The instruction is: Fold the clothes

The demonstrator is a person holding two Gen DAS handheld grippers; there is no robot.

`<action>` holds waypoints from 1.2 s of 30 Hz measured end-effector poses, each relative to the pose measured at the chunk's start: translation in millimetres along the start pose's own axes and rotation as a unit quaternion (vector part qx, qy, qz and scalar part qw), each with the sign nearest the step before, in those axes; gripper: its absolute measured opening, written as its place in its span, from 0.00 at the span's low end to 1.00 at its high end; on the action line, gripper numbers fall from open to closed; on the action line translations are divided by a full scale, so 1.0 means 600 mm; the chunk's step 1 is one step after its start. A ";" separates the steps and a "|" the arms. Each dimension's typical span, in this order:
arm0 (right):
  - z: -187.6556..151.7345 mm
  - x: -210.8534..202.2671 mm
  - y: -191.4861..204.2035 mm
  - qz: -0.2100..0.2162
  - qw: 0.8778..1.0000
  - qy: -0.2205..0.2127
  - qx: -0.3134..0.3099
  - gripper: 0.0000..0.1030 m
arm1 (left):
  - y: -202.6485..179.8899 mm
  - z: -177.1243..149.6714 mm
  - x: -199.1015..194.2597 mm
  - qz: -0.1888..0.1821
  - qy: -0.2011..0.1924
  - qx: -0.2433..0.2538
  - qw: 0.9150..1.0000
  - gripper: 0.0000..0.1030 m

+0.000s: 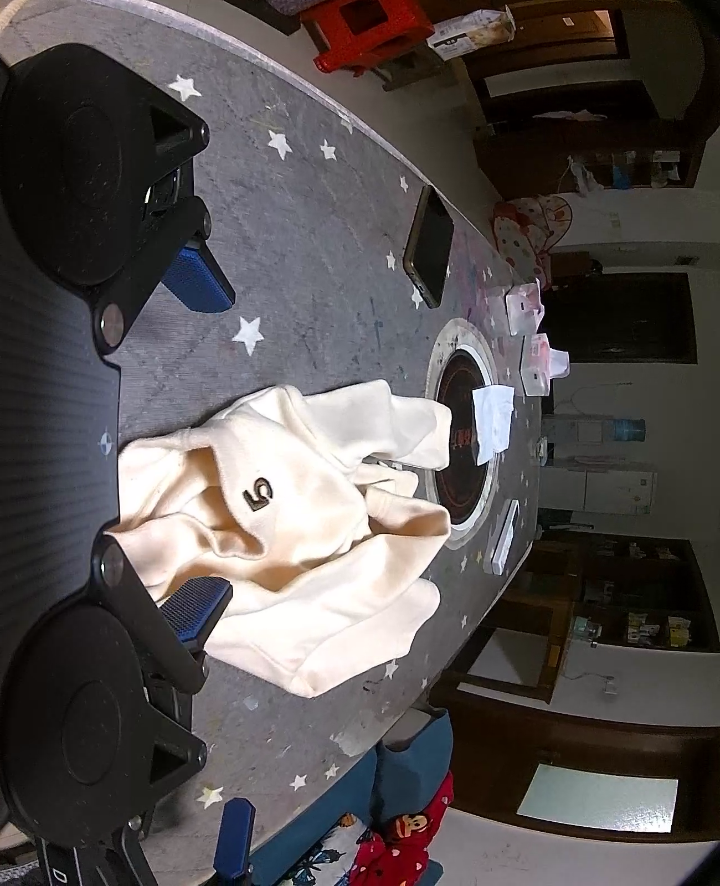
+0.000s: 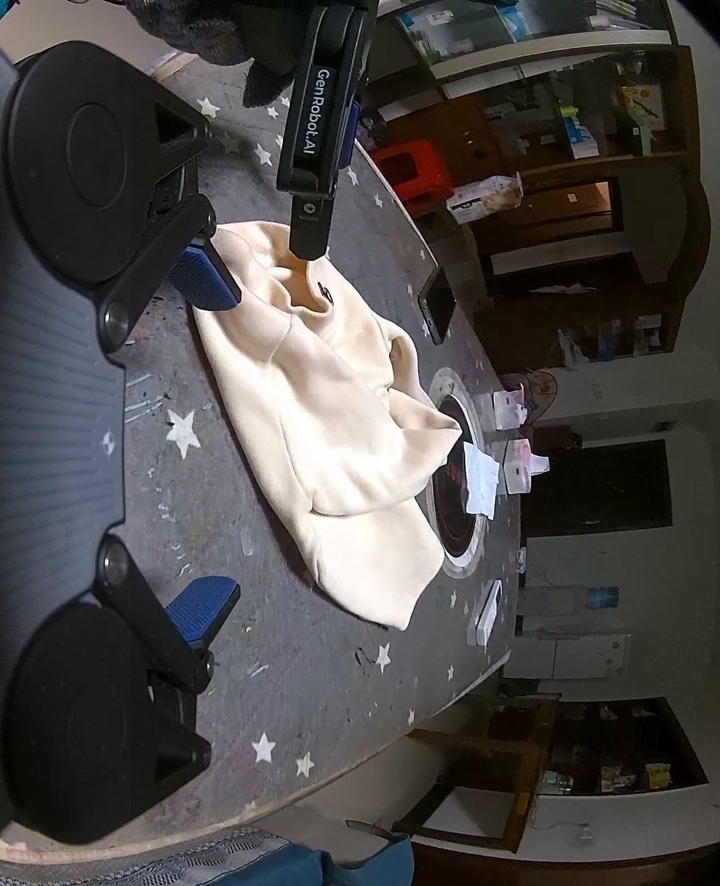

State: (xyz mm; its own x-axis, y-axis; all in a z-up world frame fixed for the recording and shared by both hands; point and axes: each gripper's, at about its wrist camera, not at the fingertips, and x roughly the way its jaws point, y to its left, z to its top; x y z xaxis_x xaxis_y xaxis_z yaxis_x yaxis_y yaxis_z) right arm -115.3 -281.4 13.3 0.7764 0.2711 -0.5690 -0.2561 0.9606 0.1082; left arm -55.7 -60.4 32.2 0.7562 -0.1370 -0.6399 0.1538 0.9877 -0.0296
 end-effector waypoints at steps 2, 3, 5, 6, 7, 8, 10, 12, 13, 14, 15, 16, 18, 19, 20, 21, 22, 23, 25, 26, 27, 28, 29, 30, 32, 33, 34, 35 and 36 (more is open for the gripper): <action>0.004 0.006 0.000 0.001 1.000 0.003 -0.001 1.00 | 0.001 0.004 0.004 -0.002 0.001 0.002 1.000 1.00; 0.005 0.010 0.000 0.002 1.000 0.005 -0.001 1.00 | 0.001 0.005 0.007 -0.002 0.001 0.003 1.000 1.00; 0.009 0.014 -0.001 0.002 1.000 0.005 0.001 1.00 | 0.001 0.009 0.012 -0.003 0.003 0.004 1.000 1.00; 0.011 0.016 -0.002 0.002 1.000 0.005 0.002 1.00 | 0.002 0.011 0.014 -0.003 0.004 0.004 1.000 1.00; 0.013 0.018 -0.002 0.002 1.000 0.005 0.002 1.00 | 0.002 0.012 0.016 -0.004 0.005 0.004 1.000 1.00; 0.015 0.020 -0.003 0.002 1.000 0.005 0.003 1.00 | 0.002 0.013 0.018 -0.004 0.006 0.003 1.000 1.00; 0.018 0.024 -0.004 0.001 1.000 0.005 0.004 1.00 | 0.004 0.017 0.022 -0.003 0.008 0.001 1.000 1.00; 0.022 0.028 -0.005 0.001 1.000 0.005 0.005 1.00 | 0.007 0.021 0.027 -0.002 0.009 -0.004 1.000 1.00; 0.024 0.029 -0.006 0.000 1.000 0.005 0.006 1.00 | 0.008 0.023 0.029 -0.001 0.009 -0.006 1.000 1.00; 0.026 0.031 -0.006 0.000 1.000 0.005 0.006 1.00 | 0.010 0.026 0.031 -0.001 0.009 -0.008 1.000 1.00; 0.028 0.033 -0.007 0.000 1.000 0.005 0.007 1.00 | 0.011 0.028 0.033 0.000 0.009 -0.010 1.000 1.00; 0.029 0.035 -0.008 0.000 1.000 0.005 0.007 1.00 | 0.013 0.030 0.035 0.001 0.009 -0.012 1.000 1.00; 0.034 0.038 -0.008 -0.004 1.000 0.002 0.011 1.00 | 0.015 0.035 0.039 0.002 0.009 -0.016 1.000 1.00; 0.037 0.038 -0.010 -0.005 1.000 -0.002 0.018 1.00 | 0.017 0.037 0.041 0.004 0.009 -0.018 1.000 1.00; 0.040 0.039 -0.013 -0.003 1.000 -0.006 0.027 1.00 | 0.018 0.040 0.043 0.005 0.009 -0.021 1.000 1.00; 0.042 0.040 -0.015 -0.001 0.999 -0.008 0.033 1.00 | 0.020 0.042 0.045 0.005 0.010 -0.025 1.000 1.00; 0.045 0.042 -0.017 -0.001 0.999 -0.010 0.039 1.00 | 0.021 0.044 0.047 0.005 0.011 -0.028 1.000 1.00; 0.046 0.044 -0.017 -0.004 0.999 -0.012 0.040 1.00 | 0.023 0.045 0.049 0.004 0.012 -0.032 0.999 1.00; 0.049 0.049 -0.017 -0.007 0.999 -0.011 0.040 1.00 | 0.027 0.048 0.054 0.004 0.013 -0.040 0.999 1.00; 0.050 0.052 -0.017 -0.008 0.999 -0.011 0.040 1.00 | 0.028 0.049 0.056 0.003 0.015 -0.042 0.999 1.00; 0.051 0.054 -0.016 -0.009 0.999 -0.010 0.040 1.00 | 0.028 0.050 0.059 0.003 0.017 -0.043 0.999 1.00; 0.052 0.057 -0.016 -0.009 0.999 -0.010 0.040 1.00 | 0.029 0.051 0.062 0.005 0.018 -0.041 0.999 1.00; 0.052 0.060 -0.016 -0.009 0.999 -0.009 0.040 1.00 | 0.030 0.053 0.066 0.006 0.019 -0.039 0.999 1.00; 0.054 0.065 -0.015 -0.009 0.999 -0.007 0.038 1.00 | 0.031 0.055 0.070 0.008 0.019 -0.039 0.999 1.00; 0.058 0.075 -0.014 -0.010 0.999 -0.003 0.034 1.00 | 0.034 0.059 0.077 0.010 0.021 -0.041 0.999 1.00; 0.062 0.081 -0.013 -0.009 0.999 -0.001 0.032 1.00 | 0.036 0.062 0.081 0.011 0.021 -0.040 0.999 1.00; 0.066 0.087 -0.013 -0.010 1.000 0.000 0.028 1.00 | 0.037 0.066 0.086 0.012 0.020 -0.038 0.999 1.00; 0.073 0.093 -0.012 -0.010 1.000 0.000 0.024 1.00 | 0.038 0.070 0.090 0.013 0.019 -0.035 0.999 1.00; 0.080 0.099 -0.013 -0.012 1.000 -0.002 0.020 1.00 | 0.039 0.074 0.095 0.014 0.018 -0.033 0.999 1.00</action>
